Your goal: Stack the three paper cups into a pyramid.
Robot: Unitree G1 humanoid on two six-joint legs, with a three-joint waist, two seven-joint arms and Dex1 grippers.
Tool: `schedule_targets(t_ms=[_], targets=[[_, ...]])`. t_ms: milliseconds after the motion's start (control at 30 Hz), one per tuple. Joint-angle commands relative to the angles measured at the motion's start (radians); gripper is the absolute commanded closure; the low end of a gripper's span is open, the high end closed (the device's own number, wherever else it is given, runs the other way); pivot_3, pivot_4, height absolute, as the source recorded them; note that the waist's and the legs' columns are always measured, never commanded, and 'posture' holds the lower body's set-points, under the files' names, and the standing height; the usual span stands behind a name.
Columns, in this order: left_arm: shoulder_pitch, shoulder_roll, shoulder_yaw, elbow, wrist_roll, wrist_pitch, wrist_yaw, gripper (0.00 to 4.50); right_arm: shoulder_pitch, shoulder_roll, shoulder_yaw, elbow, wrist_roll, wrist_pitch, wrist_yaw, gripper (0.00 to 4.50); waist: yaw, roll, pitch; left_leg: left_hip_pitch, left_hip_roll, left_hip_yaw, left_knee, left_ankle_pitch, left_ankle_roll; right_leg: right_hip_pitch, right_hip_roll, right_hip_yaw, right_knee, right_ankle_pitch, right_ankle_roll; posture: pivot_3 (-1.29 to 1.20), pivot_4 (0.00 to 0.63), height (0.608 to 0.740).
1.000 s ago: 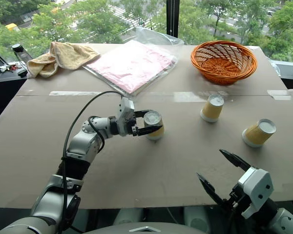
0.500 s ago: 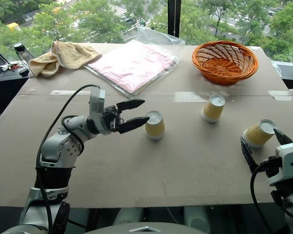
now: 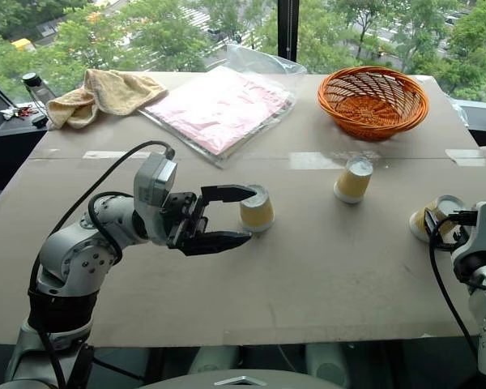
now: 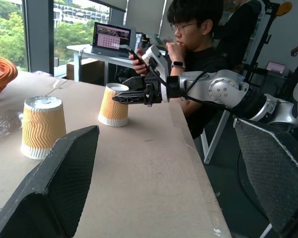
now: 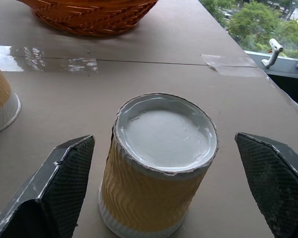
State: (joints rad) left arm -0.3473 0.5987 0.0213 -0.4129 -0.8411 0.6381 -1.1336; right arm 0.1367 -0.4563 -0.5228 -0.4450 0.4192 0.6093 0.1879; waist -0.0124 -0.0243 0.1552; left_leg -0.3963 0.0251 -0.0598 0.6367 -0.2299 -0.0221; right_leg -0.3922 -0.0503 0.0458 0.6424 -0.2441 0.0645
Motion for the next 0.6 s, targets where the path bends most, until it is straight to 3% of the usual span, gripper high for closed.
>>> schedule_targets(t_ms=[33,167,333,500,600], targets=[[0.000,0.004,-0.002,-0.041,-0.017,-0.009,-0.002,0.03,-0.022,-0.002,-0.023,-0.010,0.020,0.006,0.000,0.00,-0.001,0.000,0.000,0.000,0.000,0.000,0.000,0.000,0.000,0.000,0.000,0.000,0.000,0.000,0.000,0.00,0.150,0.740],[0.001,0.002,0.000,-0.068,-0.031,0.003,0.018,0.00,-0.047,-0.011,-0.014,0.020,0.013,0.006,0.002,0.26,-0.003,0.000,0.000,0.000,0.000,0.000,0.000,0.000,0.000,0.000,0.000,0.000,0.000,0.000,0.000,0.00,0.150,0.740],[0.001,0.004,0.018,-0.095,-0.056,0.017,0.058,0.00,-0.056,-0.018,-0.013,0.047,-0.002,-0.021,0.015,2.26,-0.002,0.000,0.000,0.000,0.000,0.000,0.000,0.000,0.000,0.000,0.000,0.000,0.000,0.000,0.001,0.00,0.150,0.740],[0.046,-0.012,0.091,-0.145,-0.075,0.004,0.187,0.00,-0.056,-0.019,-0.024,0.001,0.049,-0.057,0.083,2.26,-0.003,0.001,0.000,0.000,0.000,0.000,0.000,0.000,0.000,0.000,0.000,0.000,0.000,0.001,0.001,0.00,0.150,0.740],[0.092,-0.048,0.179,-0.047,-0.088,-0.021,0.254,0.00,-0.032,-0.032,-0.022,-0.145,0.272,-0.010,0.233,2.26,-0.005,0.004,0.001,0.001,0.000,0.000,0.000,0.000,0.000,0.000,0.000,0.001,0.000,0.001,0.002,0.00,0.150,0.740]])
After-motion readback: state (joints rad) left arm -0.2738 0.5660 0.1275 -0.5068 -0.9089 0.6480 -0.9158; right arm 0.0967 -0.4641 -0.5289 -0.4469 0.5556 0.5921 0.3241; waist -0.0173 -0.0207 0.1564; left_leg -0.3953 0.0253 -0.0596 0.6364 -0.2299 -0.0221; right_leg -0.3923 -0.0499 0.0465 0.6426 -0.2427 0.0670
